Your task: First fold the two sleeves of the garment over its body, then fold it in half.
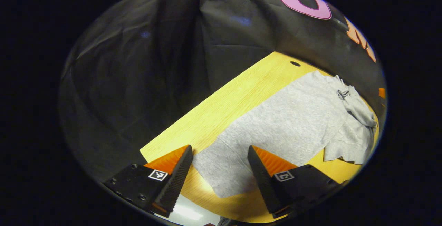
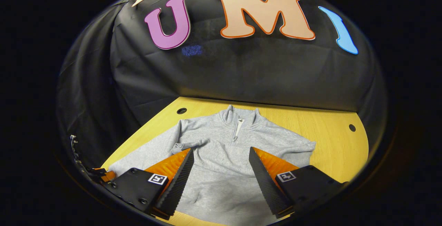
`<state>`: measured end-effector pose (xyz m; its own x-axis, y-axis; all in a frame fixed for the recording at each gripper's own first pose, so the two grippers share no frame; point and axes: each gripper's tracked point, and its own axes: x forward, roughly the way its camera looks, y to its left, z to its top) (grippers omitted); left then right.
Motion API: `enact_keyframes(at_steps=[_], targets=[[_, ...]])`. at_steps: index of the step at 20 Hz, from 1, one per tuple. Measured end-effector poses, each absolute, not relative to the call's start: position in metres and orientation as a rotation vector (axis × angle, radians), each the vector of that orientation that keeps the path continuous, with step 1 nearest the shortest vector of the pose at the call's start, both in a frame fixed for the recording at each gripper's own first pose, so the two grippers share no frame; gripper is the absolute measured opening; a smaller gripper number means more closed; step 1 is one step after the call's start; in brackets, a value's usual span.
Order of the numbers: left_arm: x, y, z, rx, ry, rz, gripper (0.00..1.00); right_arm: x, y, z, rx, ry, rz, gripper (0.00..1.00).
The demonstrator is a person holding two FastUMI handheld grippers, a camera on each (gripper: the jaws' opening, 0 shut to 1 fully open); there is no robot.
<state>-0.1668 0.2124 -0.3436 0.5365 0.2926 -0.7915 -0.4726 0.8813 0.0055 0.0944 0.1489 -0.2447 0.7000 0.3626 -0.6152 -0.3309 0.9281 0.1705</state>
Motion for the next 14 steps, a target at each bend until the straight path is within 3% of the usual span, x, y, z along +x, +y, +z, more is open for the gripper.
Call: enact_keyframes(at_steps=[1, 5, 6, 7, 10, 14], targets=[[-0.164, 0.210, -0.343, -0.217, 0.892, 0.431, 0.89, 0.093, 0.147, -0.244, 0.050, 0.695, 0.385, 0.99], [-0.153, 0.196, -0.344, -0.189, 0.915, 0.363, 0.22, 0.088, 0.137, -0.245, 0.057, 0.697, 0.372, 0.99], [-0.152, 0.197, -0.344, -0.179, 0.920, 0.360, 0.22, 0.088, 0.133, -0.244, 0.061, 0.695, 0.366, 0.99], [-0.152, 0.197, -0.344, -0.171, 0.926, 0.357, 0.12, 0.086, 0.130, -0.244, 0.065, 0.694, 0.361, 0.99], [-0.152, 0.199, -0.341, -0.176, 0.936, 0.371, 0.01, 0.084, 0.119, -0.243, 0.070, 0.687, 0.344, 0.99], [-0.146, 0.200, -0.336, -0.212, 0.945, 0.399, 0.00, 0.083, 0.095, -0.236, 0.065, 0.669, 0.315, 0.99]])
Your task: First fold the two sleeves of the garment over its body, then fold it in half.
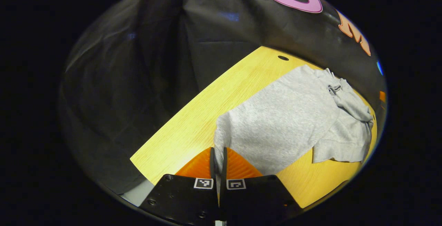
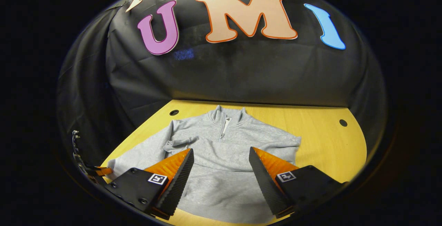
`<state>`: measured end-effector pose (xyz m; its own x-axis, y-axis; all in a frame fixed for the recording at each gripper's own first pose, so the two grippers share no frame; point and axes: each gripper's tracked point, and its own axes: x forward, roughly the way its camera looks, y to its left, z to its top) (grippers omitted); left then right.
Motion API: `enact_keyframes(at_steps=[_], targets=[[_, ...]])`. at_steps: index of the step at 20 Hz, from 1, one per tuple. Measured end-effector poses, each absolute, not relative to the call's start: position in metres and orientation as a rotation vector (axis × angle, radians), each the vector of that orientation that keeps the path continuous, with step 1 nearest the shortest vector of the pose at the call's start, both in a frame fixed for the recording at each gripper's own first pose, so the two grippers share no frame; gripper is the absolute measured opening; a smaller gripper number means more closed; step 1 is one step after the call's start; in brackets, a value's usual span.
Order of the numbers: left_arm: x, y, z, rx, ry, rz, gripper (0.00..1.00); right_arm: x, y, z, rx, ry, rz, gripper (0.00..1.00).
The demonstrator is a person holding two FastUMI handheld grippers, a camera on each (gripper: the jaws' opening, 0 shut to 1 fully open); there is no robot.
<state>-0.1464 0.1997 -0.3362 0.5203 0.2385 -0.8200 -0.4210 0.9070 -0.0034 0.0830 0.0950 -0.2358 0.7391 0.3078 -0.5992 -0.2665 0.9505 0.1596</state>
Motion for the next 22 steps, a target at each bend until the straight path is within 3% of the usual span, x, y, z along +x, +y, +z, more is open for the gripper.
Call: enact_keyframes(at_steps=[10, 22], targets=[[-0.072, 0.184, -0.274, -0.244, 0.817, 0.361, 0.00, 0.070, 0.034, -0.242, 0.135, 0.671, 0.223, 0.99], [0.039, 0.084, -0.224, -0.193, 0.712, 0.138, 0.00, 0.035, -0.058, -0.252, 0.145, 0.692, 0.107, 0.99]])
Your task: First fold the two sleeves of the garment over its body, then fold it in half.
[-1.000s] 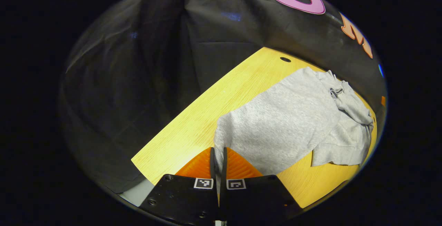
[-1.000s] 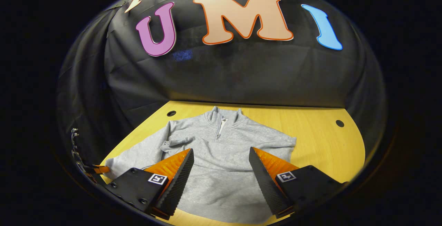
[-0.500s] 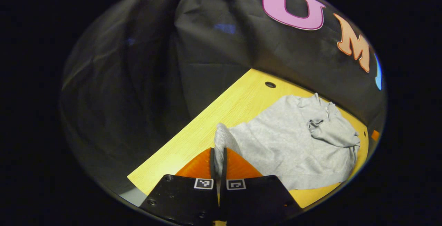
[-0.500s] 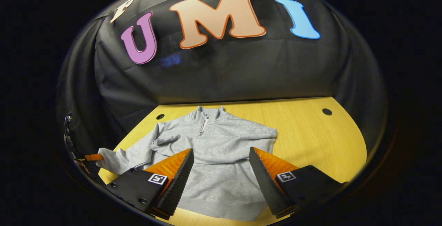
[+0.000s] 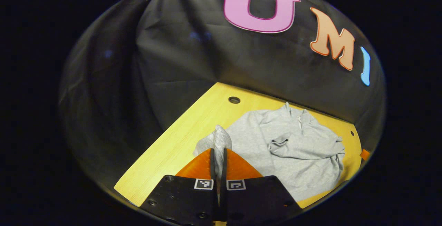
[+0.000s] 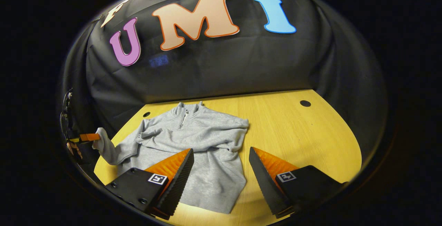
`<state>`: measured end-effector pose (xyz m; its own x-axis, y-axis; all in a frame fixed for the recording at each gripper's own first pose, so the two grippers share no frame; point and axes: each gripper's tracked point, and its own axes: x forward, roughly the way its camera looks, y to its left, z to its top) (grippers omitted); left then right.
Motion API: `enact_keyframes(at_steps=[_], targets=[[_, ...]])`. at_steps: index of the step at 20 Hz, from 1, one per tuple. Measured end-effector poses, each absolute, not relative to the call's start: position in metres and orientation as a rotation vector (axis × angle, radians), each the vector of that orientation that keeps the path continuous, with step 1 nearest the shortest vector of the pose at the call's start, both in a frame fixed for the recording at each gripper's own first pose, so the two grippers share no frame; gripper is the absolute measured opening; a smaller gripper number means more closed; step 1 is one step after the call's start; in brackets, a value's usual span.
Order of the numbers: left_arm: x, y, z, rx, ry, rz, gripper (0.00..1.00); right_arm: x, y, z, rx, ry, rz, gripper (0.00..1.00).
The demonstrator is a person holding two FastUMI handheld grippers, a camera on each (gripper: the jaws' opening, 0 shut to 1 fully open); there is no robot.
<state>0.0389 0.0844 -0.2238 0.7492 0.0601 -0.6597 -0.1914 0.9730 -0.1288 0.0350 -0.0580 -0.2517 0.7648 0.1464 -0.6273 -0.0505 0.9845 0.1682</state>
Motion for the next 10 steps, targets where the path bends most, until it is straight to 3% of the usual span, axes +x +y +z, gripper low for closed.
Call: enact_keyframes(at_steps=[10], targets=[[0.110, -0.043, -0.193, -0.158, 0.645, -0.077, 0.00, -0.002, -0.111, -0.256, 0.153, 0.714, 0.038, 0.99]])
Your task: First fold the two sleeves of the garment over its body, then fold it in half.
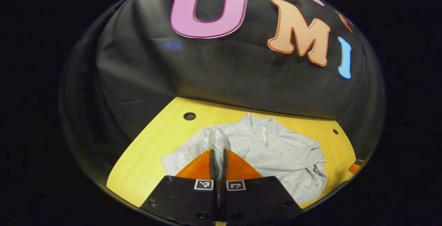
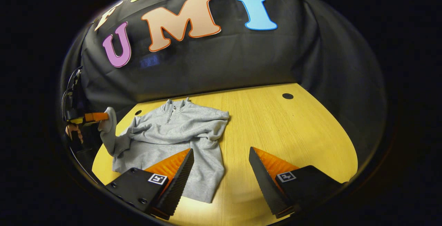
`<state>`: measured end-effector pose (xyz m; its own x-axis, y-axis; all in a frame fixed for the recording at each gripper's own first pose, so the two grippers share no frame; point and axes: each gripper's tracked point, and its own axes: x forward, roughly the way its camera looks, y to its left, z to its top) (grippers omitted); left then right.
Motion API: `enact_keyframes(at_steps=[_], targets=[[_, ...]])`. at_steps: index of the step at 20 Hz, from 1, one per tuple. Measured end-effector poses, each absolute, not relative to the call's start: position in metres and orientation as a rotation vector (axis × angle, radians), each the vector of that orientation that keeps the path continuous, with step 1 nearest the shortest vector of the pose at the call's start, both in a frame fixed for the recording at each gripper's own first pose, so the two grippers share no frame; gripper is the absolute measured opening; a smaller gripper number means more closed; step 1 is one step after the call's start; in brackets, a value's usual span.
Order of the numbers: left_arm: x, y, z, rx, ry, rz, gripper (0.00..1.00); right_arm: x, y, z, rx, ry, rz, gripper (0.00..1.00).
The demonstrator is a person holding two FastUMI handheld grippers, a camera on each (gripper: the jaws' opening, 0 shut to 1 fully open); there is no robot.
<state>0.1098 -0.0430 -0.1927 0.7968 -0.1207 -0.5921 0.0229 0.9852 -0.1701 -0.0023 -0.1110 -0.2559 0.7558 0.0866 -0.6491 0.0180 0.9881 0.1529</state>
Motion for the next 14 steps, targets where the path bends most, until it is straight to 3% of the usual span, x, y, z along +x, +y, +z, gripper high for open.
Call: enact_keyframes(at_steps=[14], targets=[[0.138, -0.240, -0.192, -0.115, 0.641, -0.360, 0.00, -0.044, -0.182, -0.256, 0.164, 0.730, -0.059, 0.99]])
